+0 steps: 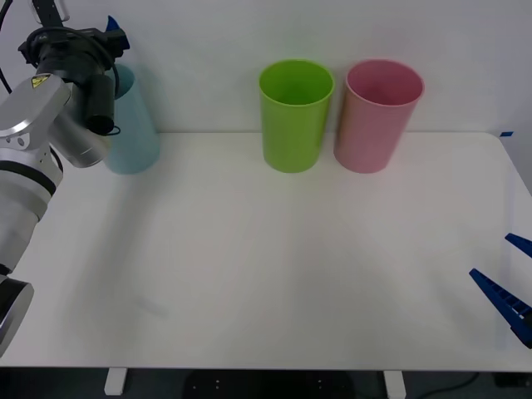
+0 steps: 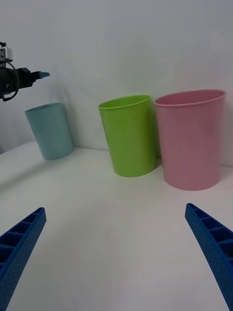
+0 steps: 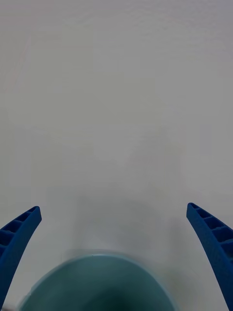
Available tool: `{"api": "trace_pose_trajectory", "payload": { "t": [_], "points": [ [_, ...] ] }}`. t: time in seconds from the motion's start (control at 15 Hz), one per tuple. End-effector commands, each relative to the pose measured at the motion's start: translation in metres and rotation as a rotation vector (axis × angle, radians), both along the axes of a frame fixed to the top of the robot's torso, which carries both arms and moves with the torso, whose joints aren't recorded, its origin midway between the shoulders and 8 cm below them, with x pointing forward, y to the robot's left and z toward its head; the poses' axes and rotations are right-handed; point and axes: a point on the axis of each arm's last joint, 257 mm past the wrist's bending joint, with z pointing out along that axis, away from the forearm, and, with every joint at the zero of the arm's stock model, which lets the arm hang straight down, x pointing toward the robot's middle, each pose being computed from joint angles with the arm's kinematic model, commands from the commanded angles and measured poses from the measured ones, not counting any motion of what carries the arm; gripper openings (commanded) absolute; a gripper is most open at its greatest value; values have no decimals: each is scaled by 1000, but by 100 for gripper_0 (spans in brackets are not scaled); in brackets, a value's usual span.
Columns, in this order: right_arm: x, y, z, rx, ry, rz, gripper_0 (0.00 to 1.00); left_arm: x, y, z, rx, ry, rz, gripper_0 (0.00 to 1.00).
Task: Grasp the object on the table and drop it into the matching bin: aluminum can to the light blue bin, PET bottle to the pink bin.
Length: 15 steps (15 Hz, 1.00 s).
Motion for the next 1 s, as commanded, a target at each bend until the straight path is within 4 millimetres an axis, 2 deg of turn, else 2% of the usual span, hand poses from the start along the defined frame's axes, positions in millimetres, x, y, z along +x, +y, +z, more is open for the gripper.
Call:
{"api": "trace_pose_trajectory", "payload": {
  "t": [0.07,0.4,0.67,1.0],
  "points": [
    [0,0,0,0,0,0,100,-12,-2,0,-29,-23,-26,100],
    [0,0,0,0,0,0,100,-47,4,-10,-68,-46,-87,100],
    [0,0,0,0,0,0,100,-84,4,-24,-78,-45,-174,100],
    [0,0,0,0,0,0,100,-143,11,-48,-67,-44,-348,100]
  ]
}}
